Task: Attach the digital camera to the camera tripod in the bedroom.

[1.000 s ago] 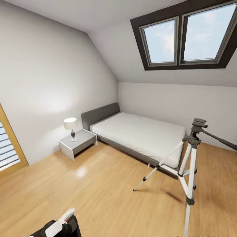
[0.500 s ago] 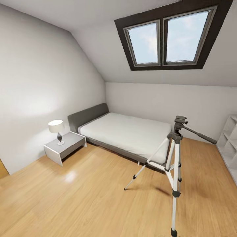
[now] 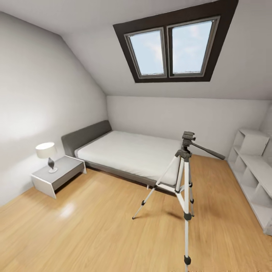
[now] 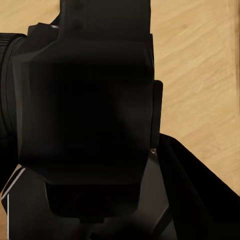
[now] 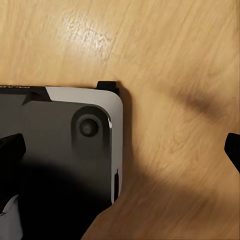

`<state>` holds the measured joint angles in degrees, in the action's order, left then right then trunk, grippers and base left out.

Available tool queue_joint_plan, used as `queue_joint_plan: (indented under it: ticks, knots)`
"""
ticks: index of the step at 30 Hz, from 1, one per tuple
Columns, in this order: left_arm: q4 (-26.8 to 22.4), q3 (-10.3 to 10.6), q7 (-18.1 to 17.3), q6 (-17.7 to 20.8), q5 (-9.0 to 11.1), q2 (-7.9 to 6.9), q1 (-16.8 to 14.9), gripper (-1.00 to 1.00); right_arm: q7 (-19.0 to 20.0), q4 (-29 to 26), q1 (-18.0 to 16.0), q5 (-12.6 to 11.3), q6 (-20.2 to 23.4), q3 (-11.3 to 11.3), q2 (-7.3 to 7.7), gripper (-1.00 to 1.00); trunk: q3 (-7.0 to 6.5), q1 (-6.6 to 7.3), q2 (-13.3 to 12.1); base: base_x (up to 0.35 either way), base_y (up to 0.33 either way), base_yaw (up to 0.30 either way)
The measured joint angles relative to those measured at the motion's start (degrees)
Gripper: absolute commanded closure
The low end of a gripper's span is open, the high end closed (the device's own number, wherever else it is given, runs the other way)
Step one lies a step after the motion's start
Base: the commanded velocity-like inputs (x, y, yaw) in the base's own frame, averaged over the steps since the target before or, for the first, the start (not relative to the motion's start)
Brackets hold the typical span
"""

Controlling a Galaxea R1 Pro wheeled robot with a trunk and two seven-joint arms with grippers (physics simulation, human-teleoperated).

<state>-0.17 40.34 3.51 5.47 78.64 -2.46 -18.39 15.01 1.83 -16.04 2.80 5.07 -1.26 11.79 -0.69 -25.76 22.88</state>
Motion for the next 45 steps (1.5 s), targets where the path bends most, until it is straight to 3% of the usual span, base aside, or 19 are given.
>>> queue_joint_plan:
  ticks: [45]
  knots:
    - [-0.19,-0.41,-0.03,-0.22,0.00,-0.13,0.03,1.00,-0.06,0.00,0.02,0.06,-0.31,0.00,-0.47,-1.00,-1.56,0.00,0.00,0.000,0.000,-0.249]
